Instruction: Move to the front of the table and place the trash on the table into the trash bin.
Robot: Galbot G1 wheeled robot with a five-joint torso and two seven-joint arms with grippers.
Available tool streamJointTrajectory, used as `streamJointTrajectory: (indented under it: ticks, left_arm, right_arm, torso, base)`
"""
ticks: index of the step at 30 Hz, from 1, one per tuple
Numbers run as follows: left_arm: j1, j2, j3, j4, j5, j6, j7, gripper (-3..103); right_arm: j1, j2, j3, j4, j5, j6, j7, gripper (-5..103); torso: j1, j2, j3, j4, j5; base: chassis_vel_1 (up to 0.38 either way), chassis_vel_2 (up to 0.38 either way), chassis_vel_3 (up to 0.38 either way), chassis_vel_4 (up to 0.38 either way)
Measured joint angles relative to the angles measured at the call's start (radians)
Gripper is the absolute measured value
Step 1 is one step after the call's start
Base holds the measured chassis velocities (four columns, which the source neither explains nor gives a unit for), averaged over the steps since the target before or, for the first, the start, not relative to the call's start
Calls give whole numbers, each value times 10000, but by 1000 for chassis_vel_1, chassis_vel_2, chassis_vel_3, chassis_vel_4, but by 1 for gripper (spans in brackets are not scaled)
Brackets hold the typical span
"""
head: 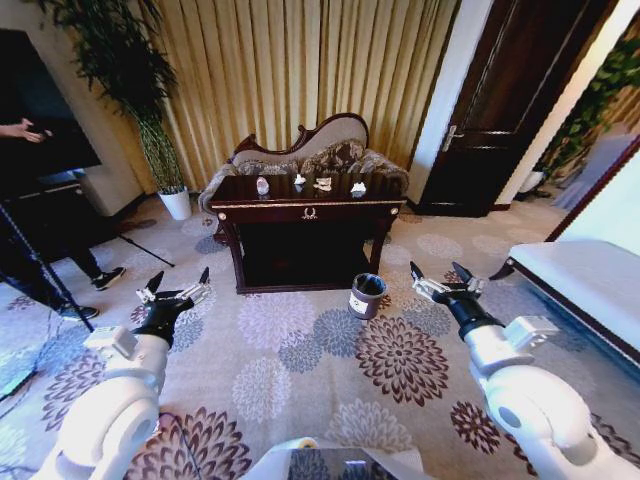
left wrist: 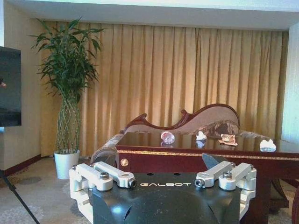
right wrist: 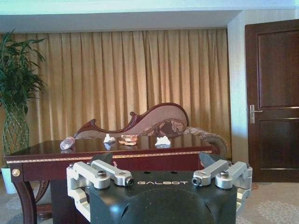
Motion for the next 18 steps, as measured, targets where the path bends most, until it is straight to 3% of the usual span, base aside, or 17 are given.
streamJointTrajectory:
  ticks: [2,4,5,9,12,13,14,16,18]
  left_arm:
    - [103,-122,-99,25,41,-120,120,100]
    - [732,-859,-672,222,304,-788,774,100]
    - [732,-859,-672,222,304,-788,774,100]
    - [1880,-2217,-1718,590,790,-2039,2017,100]
    - [2340,-2756,-2137,737,986,-2541,2527,100]
    - [2681,-3169,-2453,848,1129,-2922,2895,100]
    - [3590,-4230,-3273,1127,1512,-3902,3869,100]
    - [3807,-4570,-3489,1109,1568,-4219,4439,100]
    - [3838,-4622,-3511,1058,1564,-4253,4594,100]
  right_arm:
    - [-80,154,72,-96,-115,121,-145,100]
    - [-503,940,469,-661,-764,790,-933,100]
    - [-503,940,469,-661,-764,790,-933,100]
    - [-1299,2434,1240,-1743,-2016,2087,-2460,100]
    - [-1416,2788,1431,-1887,-2202,2175,-2850,100]
    - [-1402,2864,1490,-1846,-2212,2095,-2941,100]
    - [-1347,2943,1485,-1674,-2221,1843,-2997,100]
    - [-1277,2951,1465,-1553,-2216,1671,-2998,100]
    - [-1240,2952,1461,-1522,-2211,1606,-2997,100]
  torso:
    - [0,0,0,0,-1]
    - [0,0,0,0,2]
    - [0,0,0,0,2]
    - [0,1,-1,0,2]
    - [-1,0,-1,-12,9]
    - [-1,2,-2,1,-3]
    - [-1,1,-1,7,1]
    - [-2,1,-1,3,2]
    - [-3,1,-1,-1,1]
  base:
    - [0,0,0,0]
    - [0,0,0,0]
    - [0,0,0,0]
    - [0,0,0,0]
    - [0,0,0,0]
    - [0,0,0,0]
    - [0,0,0,0]
    - [0,0,0,0]
    - [0,0,0,0]
